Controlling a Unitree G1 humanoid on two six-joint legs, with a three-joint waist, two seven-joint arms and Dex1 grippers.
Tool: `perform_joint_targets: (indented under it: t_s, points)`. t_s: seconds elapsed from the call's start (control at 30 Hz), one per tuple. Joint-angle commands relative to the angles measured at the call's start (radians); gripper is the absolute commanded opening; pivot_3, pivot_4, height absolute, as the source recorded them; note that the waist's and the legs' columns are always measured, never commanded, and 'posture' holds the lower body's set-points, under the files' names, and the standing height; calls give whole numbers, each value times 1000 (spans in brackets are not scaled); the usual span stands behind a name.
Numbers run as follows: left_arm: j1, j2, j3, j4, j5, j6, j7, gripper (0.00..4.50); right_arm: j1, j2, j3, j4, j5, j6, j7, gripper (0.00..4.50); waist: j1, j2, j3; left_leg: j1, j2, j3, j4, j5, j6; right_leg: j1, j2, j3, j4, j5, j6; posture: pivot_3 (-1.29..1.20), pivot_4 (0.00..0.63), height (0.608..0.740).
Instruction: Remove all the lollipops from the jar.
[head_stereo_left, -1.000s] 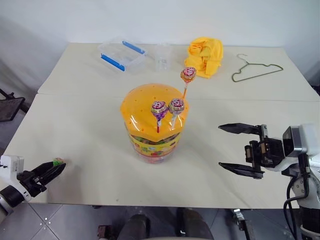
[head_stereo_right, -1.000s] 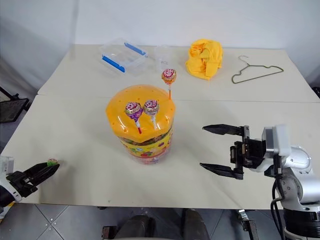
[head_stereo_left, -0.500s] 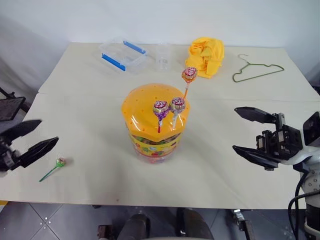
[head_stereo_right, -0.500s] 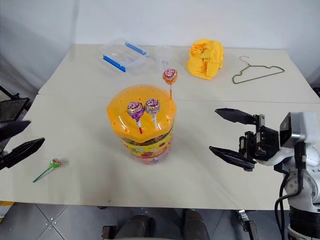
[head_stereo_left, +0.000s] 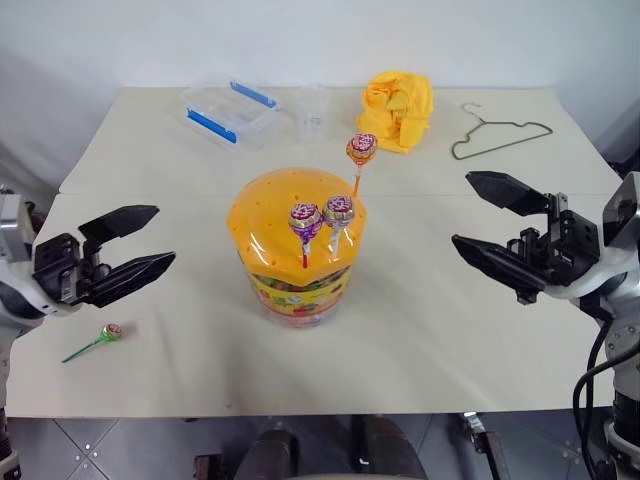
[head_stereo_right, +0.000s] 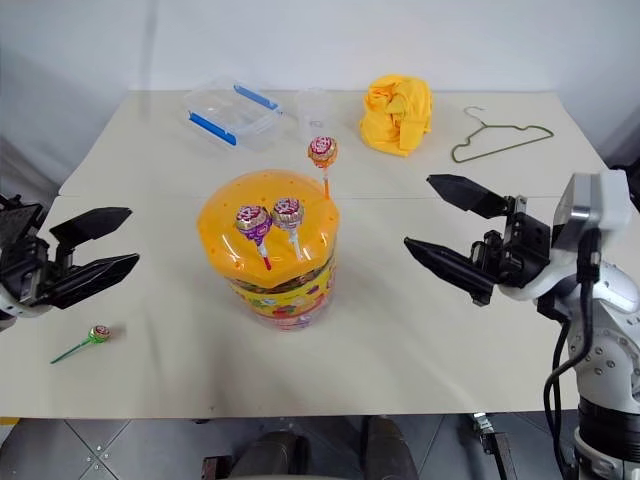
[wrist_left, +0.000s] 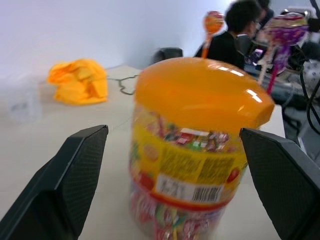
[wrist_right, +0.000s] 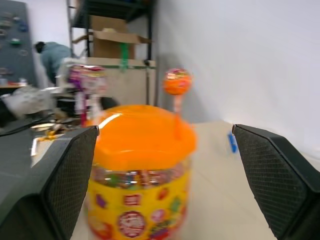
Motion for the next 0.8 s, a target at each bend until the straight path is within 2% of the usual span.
perform_joint_targets:
  t_s: [0.03,0.23,0.4,0.5,0.8]
  points:
    - [5,10,37,-12,-35,13,-19,4475,-163,33,68,49,-1,48,-84,4500,-1,0,0,0,0,1,1,0,0,0,0,1,0,0,0,0,150,740]
    - [12,-24,38,-69,-66,9,-9,4475,-382,95,226,143,-62,166,-137,4500,2,1,0,-1,0,0,2,0,0,-1,-1,0,1,0,0,0,150,740]
    - [36,-41,46,-115,-93,19,9,4475,-442,123,296,174,-107,203,-102,4500,1,1,0,-3,0,0,2,-1,1,-3,-1,-2,1,0,0,0,150,740]
    - [40,-46,46,-137,-111,21,17,4500,-460,137,311,192,-127,218,-97,3961,0,1,0,-4,-1,0,3,-2,2,-4,-2,-3,2,0,0,0,150,740]
    - [19,-44,44,-150,-159,26,52,4500,-446,158,251,225,-103,186,3,895,0,1,0,-4,-1,0,4,-1,2,-4,-2,-3,2,0,0,0,150,740]
